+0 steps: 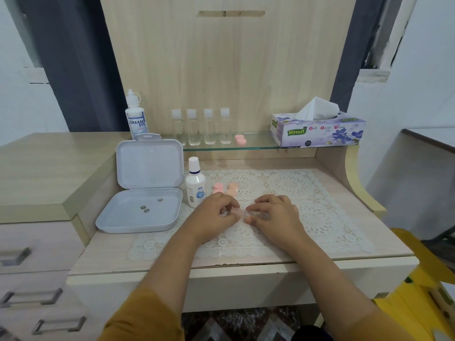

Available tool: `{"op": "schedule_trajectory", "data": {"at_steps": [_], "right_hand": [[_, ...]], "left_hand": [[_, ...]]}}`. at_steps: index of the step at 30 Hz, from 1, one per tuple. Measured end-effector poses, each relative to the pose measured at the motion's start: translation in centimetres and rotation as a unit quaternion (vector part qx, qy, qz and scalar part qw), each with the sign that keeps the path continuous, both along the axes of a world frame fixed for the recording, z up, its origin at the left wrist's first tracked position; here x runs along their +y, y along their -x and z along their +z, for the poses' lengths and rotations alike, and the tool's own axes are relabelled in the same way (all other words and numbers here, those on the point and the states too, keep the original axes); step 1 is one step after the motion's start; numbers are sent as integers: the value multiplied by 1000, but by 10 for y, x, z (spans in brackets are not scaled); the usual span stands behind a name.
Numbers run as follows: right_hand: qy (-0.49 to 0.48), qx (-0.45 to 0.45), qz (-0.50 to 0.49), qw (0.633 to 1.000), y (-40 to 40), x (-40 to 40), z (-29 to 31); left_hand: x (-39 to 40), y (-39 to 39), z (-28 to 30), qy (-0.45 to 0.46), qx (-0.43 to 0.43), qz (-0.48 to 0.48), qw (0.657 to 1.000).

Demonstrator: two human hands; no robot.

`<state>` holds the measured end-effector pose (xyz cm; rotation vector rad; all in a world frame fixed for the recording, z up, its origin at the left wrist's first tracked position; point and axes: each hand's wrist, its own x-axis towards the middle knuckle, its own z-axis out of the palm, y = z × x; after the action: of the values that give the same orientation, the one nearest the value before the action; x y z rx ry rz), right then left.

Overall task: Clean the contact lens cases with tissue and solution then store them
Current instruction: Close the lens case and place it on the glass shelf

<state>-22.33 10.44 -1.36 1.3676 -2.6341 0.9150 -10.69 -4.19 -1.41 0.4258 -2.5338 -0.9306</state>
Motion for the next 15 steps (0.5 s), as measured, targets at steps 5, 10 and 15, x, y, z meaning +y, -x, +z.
{"op": "schedule_trajectory", "data": {"at_steps": [5,10,15], "right_hand": [[5,-2,1,1000,-1,1,1],[0,4,-3,1000,-1,1,1],[2,6,-6,1000,0,0,-2]], "left_hand": [[1,-1,1,-10,12,6,1000],[1,0,0,-19,20,15,1000],[-1,3,-1,-12,19,34,999]]}}
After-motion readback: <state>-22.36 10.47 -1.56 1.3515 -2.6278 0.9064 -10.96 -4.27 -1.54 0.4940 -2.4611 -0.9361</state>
